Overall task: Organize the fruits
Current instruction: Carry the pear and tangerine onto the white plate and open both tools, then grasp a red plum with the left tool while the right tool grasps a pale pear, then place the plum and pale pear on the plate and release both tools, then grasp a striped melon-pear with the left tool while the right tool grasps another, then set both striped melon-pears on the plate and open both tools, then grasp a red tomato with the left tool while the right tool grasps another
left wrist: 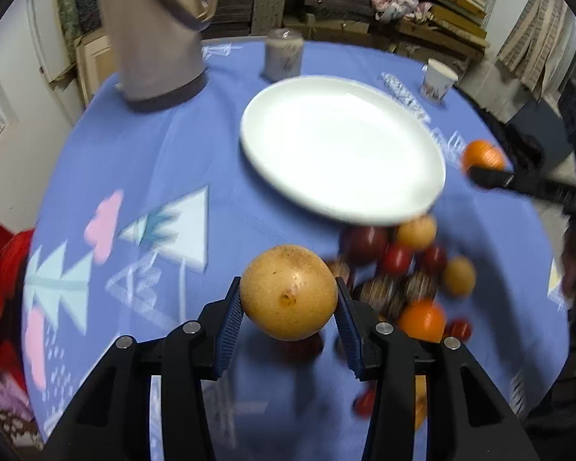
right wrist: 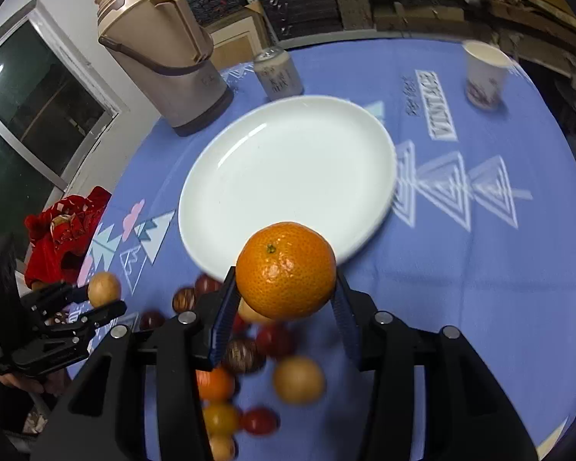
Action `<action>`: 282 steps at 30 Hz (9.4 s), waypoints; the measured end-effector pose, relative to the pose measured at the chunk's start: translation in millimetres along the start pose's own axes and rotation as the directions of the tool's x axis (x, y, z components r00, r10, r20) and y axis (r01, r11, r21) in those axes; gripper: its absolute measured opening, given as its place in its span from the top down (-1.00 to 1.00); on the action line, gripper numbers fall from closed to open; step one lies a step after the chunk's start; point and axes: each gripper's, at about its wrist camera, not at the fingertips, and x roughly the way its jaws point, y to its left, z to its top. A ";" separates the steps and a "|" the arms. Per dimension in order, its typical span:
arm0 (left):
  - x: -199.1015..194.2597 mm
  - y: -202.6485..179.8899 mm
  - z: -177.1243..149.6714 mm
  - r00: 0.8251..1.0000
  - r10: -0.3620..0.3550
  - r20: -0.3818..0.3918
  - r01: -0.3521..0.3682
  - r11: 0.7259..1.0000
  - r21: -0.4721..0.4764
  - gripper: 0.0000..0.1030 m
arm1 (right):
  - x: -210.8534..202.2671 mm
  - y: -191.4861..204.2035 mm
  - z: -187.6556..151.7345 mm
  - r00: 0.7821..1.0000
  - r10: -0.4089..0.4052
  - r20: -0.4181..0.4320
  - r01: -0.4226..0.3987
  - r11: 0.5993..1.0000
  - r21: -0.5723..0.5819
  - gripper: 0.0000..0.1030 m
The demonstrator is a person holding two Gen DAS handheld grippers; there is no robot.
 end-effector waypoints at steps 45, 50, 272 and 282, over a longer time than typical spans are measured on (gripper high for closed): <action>21.7 14.6 -21.9 0.993 0.055 -0.103 -0.060 0.997 -0.046 -0.66 | 6.9 -6.7 -99.7 0.979 -0.147 -0.138 0.133 0.985 -0.107 -0.39; 18.9 14.7 -46.9 0.989 0.041 -0.141 -0.052 0.996 -0.075 -0.66 | 16.4 -0.4 -109.4 0.977 -0.164 -0.139 0.146 0.980 -0.132 -0.23; 12.7 -10.7 -42.7 0.974 -0.052 -0.219 0.057 0.998 0.014 -0.30 | -0.5 -1.8 -106.8 0.978 -0.095 -0.185 0.083 0.994 -0.072 -0.21; 22.2 -32.7 -81.7 0.948 -0.111 -0.298 0.144 0.985 0.090 -0.27 | -7.9 0.1 -122.0 0.974 -0.099 -0.204 0.088 0.994 -0.065 -0.21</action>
